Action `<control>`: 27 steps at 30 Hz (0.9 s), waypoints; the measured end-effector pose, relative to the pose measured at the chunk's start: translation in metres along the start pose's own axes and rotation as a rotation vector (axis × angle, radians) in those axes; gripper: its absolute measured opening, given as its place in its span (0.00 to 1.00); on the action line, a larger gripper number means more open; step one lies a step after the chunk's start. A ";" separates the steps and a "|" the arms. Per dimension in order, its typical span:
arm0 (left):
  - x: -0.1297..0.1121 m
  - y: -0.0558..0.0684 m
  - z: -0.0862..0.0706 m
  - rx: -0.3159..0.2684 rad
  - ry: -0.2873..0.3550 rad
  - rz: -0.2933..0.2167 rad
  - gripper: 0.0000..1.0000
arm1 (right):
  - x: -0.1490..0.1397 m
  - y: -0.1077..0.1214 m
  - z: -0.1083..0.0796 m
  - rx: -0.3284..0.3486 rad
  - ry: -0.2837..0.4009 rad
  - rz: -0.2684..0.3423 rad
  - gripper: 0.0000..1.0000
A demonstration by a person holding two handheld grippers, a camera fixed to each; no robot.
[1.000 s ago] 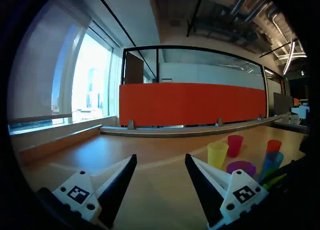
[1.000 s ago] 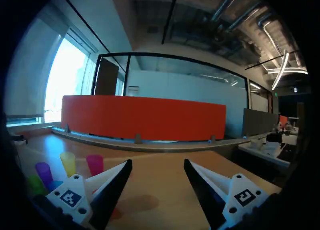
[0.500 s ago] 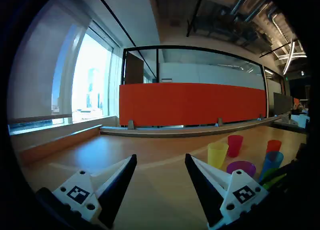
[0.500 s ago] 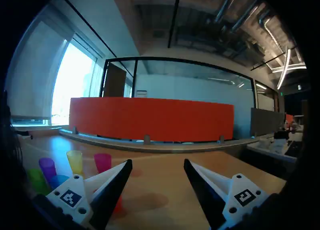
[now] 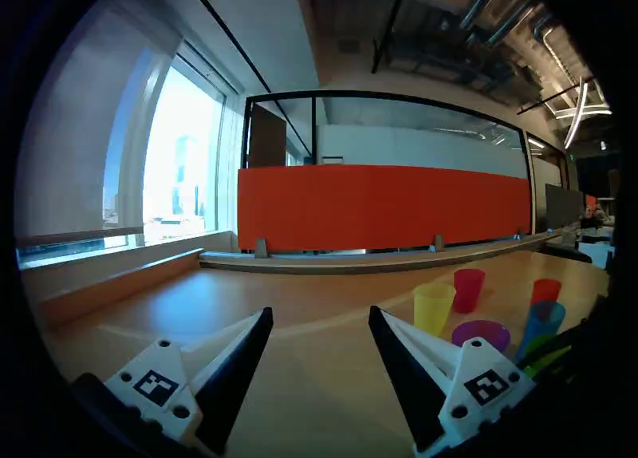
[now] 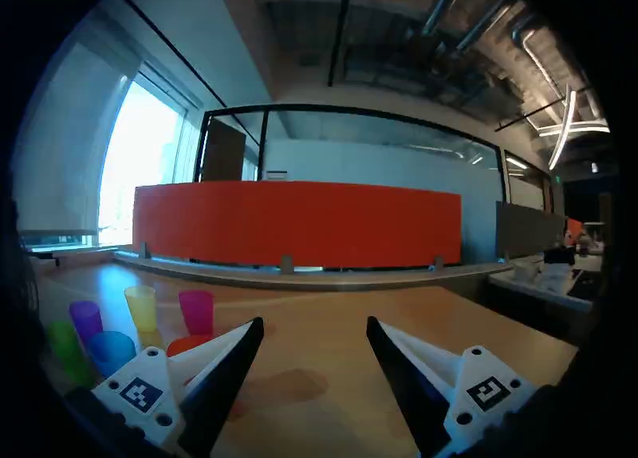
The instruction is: Pour water
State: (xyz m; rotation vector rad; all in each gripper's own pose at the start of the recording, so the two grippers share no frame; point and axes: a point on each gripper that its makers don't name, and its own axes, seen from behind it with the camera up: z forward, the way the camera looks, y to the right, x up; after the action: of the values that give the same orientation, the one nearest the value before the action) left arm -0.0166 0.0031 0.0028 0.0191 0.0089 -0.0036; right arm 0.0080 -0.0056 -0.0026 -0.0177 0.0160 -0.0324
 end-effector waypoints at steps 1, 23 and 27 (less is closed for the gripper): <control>0.000 0.000 0.000 0.000 0.000 0.000 0.89 | -0.001 0.000 0.000 0.001 -0.002 0.003 1.00; 0.000 0.000 -0.001 0.000 0.000 0.000 0.89 | -0.006 0.006 0.004 0.003 -0.015 0.032 1.00; 0.000 0.000 -0.001 0.000 0.000 0.000 0.89 | -0.006 0.006 0.004 0.004 -0.016 0.032 1.00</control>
State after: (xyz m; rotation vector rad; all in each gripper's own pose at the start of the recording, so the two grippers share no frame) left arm -0.0169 0.0026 0.0021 0.0192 0.0088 -0.0035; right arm 0.0025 0.0005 0.0013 -0.0138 0.0004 -0.0006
